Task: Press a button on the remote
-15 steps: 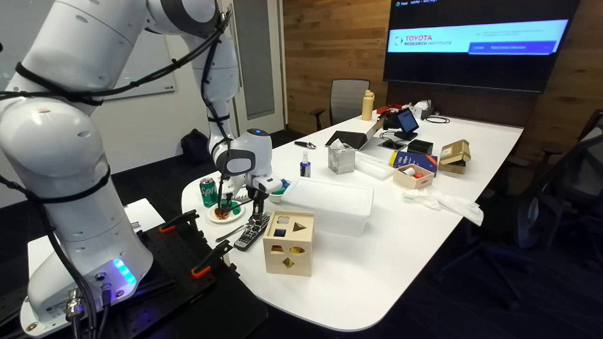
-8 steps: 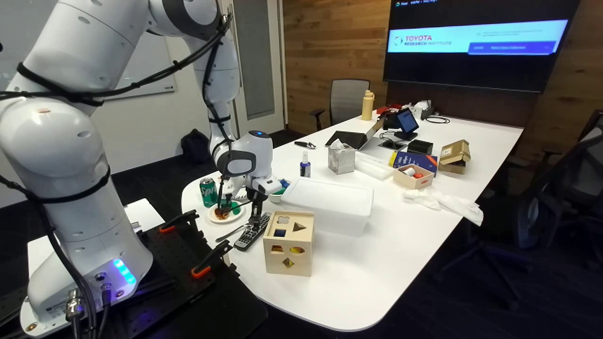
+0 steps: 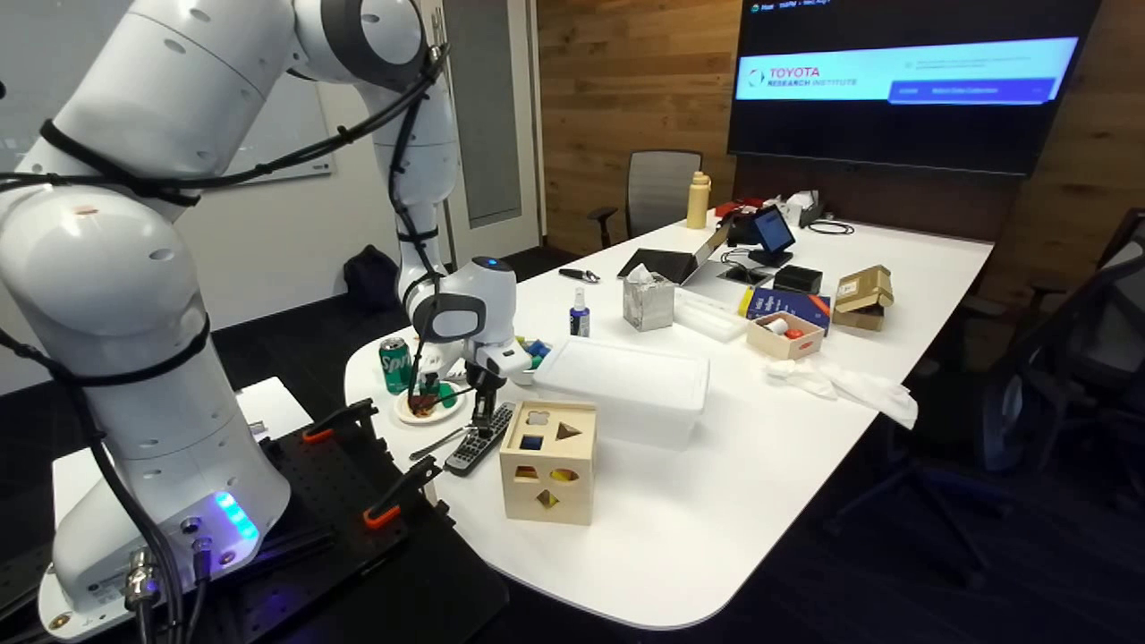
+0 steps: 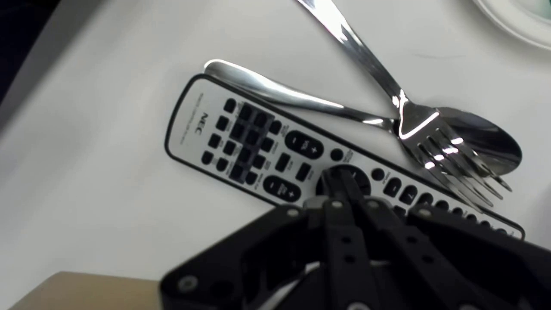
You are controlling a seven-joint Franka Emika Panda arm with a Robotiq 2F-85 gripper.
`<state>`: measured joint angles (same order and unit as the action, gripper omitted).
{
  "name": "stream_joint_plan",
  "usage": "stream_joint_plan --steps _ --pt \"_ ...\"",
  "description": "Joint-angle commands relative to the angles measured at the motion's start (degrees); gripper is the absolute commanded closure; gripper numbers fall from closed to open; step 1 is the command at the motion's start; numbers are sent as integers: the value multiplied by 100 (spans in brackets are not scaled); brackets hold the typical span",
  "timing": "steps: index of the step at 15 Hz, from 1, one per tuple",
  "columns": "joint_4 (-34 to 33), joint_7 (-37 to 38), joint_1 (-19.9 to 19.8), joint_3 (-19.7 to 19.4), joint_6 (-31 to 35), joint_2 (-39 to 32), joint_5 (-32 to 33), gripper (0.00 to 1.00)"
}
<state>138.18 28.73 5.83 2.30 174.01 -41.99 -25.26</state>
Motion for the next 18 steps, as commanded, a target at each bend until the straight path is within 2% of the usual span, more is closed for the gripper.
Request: stream_joint_plan --steps 1,10,14,18 --pt "-337 289 267 -121 -142 -287 -58 100" --pt "-1221 404 179 -187 -1146 -902 -16 100" --pt "-1231 551 242 -305 -1441 -729 20 100" --pt "-931 518 278 -273 -1460 -320 15 100"
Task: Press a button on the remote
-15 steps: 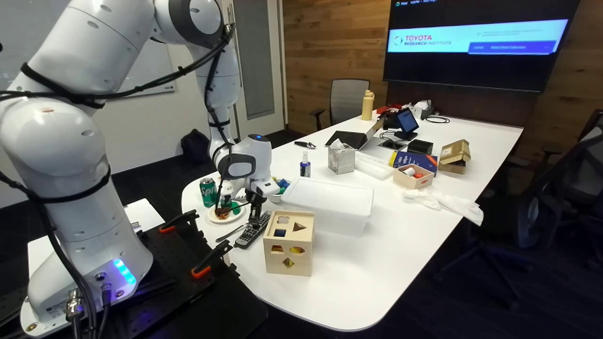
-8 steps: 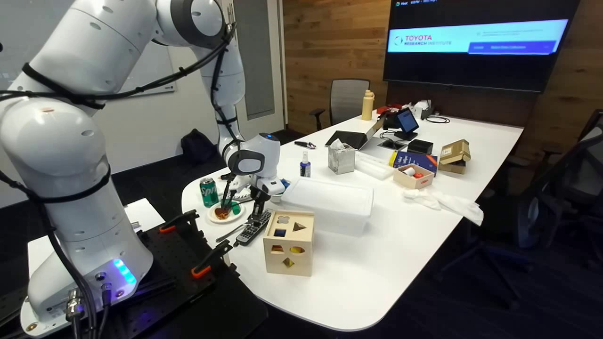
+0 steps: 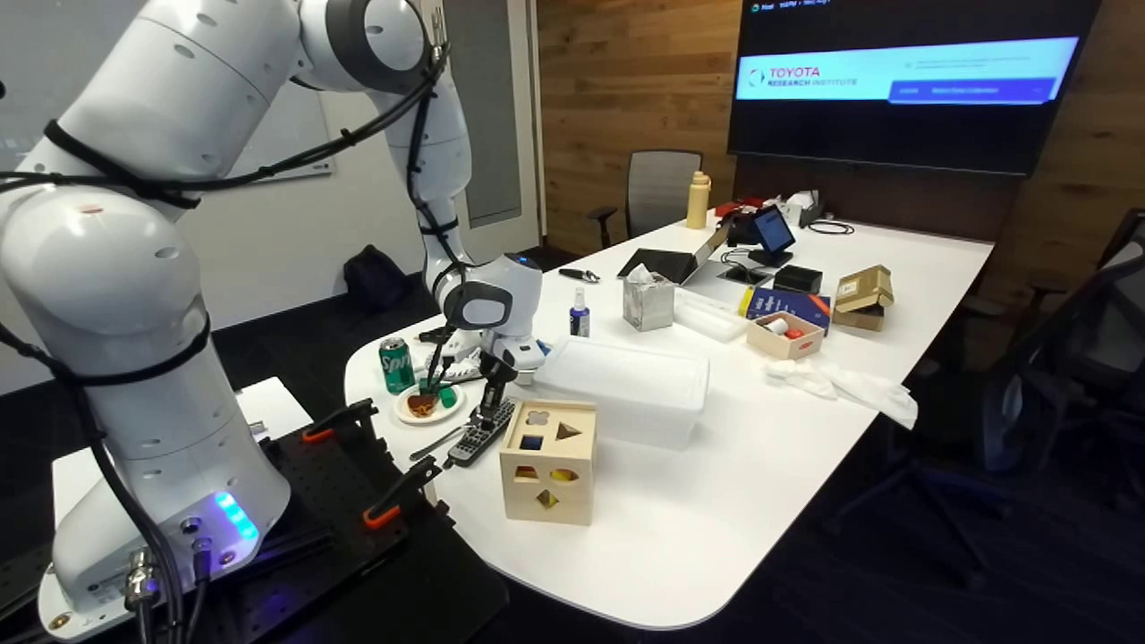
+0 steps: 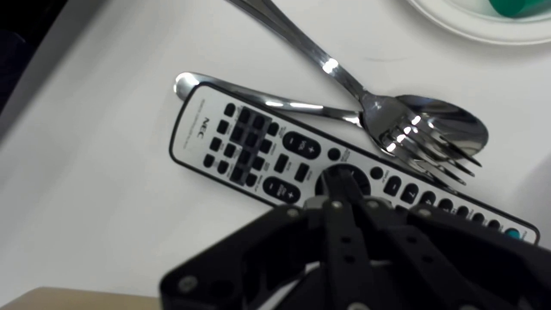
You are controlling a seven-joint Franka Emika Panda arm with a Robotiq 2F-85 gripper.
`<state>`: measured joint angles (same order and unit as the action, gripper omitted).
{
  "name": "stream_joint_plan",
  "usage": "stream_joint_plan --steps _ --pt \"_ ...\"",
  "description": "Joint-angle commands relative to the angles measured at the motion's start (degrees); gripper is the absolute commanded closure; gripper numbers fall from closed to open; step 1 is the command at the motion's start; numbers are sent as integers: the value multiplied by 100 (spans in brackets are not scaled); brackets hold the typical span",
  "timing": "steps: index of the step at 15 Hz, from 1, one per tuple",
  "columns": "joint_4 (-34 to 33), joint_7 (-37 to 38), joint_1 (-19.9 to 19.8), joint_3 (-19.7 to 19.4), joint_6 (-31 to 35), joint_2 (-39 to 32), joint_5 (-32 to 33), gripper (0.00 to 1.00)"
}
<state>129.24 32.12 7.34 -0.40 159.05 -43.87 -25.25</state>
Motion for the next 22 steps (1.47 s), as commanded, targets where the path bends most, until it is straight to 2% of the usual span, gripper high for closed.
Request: stream_joint_plan --steps 1,2,5,10,11,12,14,16,19,22 --pt "96 141 122 23 74 18 1 100" --pt "189 -96 -29 179 133 124 -35 100" --pt "572 -146 10 203 285 506 -24 100" --pt "1305 158 584 -302 336 1442 365 100" --pt "1424 190 722 -455 277 1672 543 76" --pt "1535 199 850 -615 184 1927 772 73" --pt "1703 192 1041 -886 25 2405 1279 60" --pt "1756 148 1059 -1009 -223 2844 1797 44" --pt "1699 -49 792 -821 -681 3375 2326 22" --pt "1613 -206 536 -559 -1104 3745 2532 0"
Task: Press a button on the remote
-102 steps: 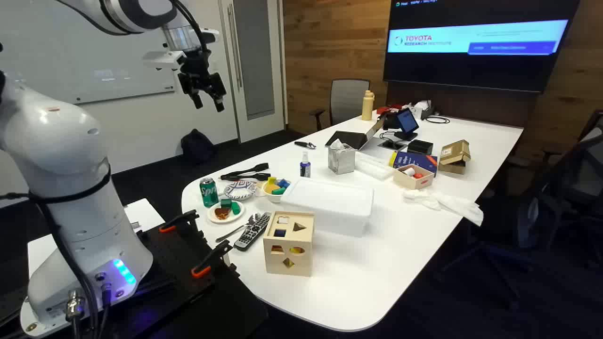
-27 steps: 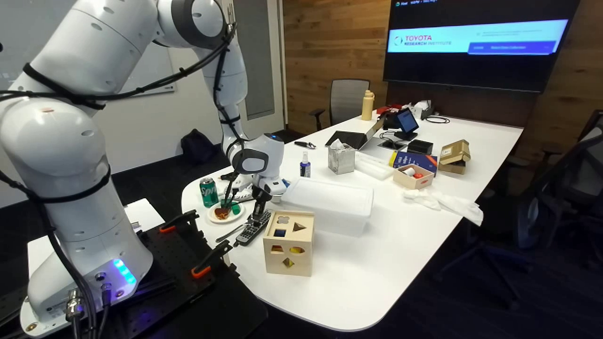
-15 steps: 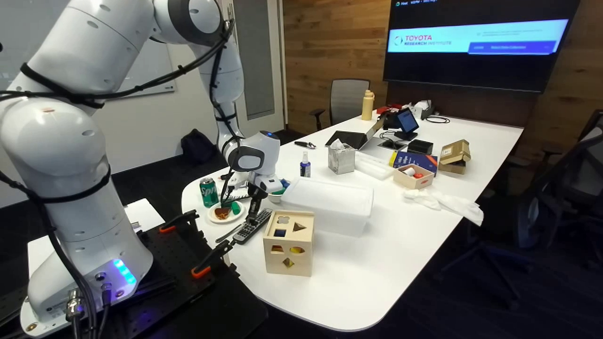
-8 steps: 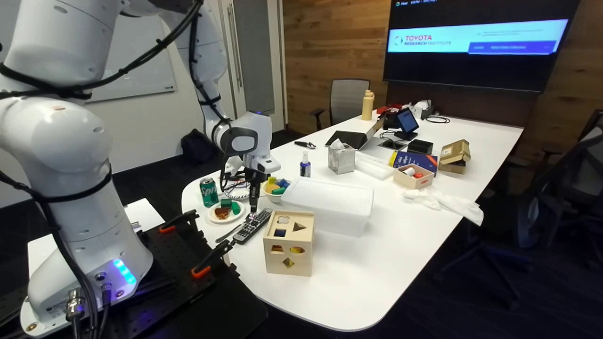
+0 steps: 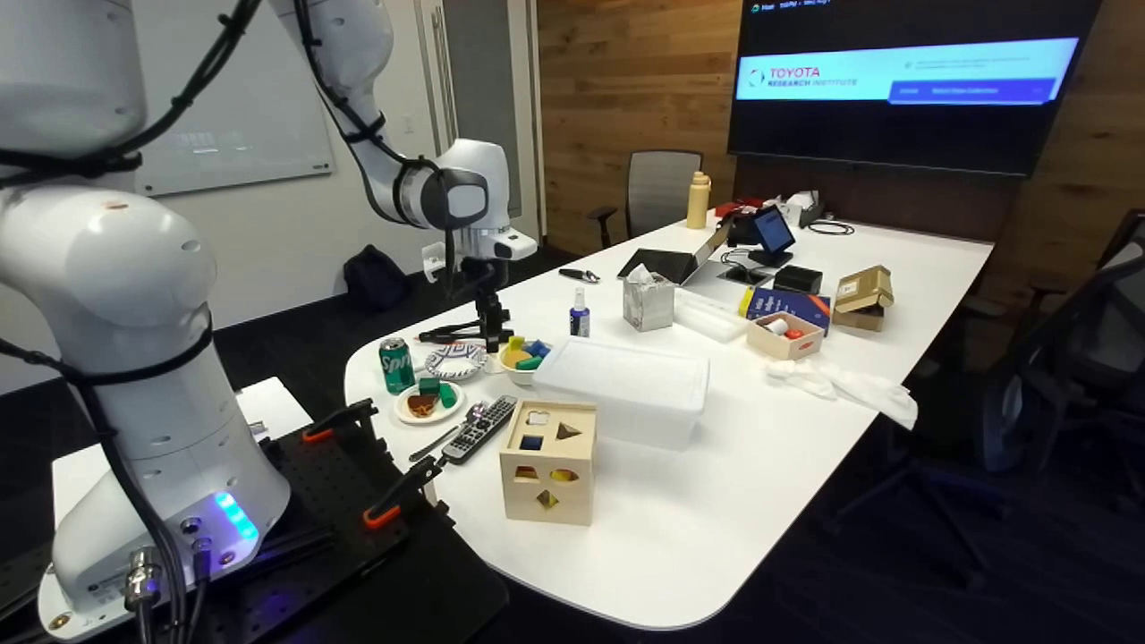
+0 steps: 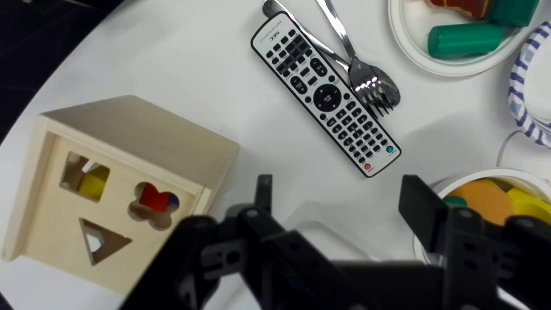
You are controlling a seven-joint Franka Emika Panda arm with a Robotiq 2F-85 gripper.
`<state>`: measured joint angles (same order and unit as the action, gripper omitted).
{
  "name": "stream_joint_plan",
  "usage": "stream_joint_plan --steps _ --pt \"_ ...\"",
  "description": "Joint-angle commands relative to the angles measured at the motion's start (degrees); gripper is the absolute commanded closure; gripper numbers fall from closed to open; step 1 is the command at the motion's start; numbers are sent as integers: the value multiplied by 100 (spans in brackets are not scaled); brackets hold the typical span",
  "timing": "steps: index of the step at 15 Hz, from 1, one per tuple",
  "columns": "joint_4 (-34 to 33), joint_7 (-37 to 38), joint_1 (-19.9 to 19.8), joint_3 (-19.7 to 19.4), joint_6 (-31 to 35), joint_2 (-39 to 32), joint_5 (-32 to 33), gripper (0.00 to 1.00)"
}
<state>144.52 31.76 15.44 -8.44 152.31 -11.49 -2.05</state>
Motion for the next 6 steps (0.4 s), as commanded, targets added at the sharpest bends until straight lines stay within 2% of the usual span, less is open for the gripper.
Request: stream_joint_plan --steps 1,6 --pt "56 -168 -351 328 -556 584 251 0" --pt "-47 -278 -638 697 -966 752 222 0"
